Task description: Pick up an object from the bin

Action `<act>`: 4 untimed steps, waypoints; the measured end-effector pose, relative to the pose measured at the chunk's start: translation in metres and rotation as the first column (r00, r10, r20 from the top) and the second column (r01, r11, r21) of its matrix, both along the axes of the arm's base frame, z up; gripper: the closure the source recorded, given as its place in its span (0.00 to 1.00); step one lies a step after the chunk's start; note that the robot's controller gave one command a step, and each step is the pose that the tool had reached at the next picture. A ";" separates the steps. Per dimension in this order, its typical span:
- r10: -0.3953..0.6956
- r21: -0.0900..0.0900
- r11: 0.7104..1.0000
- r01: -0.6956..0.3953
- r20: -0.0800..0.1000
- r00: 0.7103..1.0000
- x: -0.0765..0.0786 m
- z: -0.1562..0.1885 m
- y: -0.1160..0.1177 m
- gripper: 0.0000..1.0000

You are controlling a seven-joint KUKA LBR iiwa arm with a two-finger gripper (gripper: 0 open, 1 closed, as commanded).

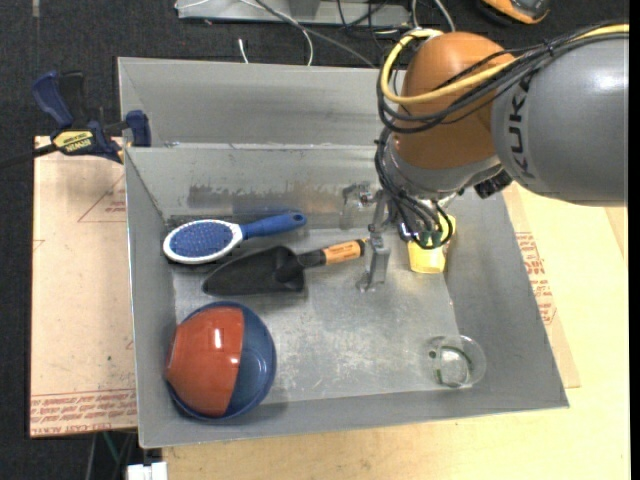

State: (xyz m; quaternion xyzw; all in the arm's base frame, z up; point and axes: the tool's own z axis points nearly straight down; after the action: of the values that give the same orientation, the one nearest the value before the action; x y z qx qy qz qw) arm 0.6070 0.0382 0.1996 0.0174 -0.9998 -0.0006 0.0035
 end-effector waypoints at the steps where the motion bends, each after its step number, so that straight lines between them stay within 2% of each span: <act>1: 0.345 0.003 0.939 -0.345 0.003 0.939 -0.041 0.016 -0.012 0.00; 2: 0.000 0.001 1.000 0.000 0.013 1.000 -0.008 -0.050 0.007 0.00; 3: 0.095 0.001 0.995 -0.095 0.007 0.995 -0.022 -0.049 0.008 0.00; 4: 0.248 0.001 0.969 -0.248 0.012 0.969 -0.026 -0.032 -0.049 0.00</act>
Offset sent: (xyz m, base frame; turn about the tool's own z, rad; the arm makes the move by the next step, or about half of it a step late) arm -0.0078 0.0071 -0.0510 0.0014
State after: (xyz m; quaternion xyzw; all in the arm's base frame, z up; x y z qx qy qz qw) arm 0.5812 -0.0106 0.1680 0.1422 -0.9898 -0.0015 -0.0023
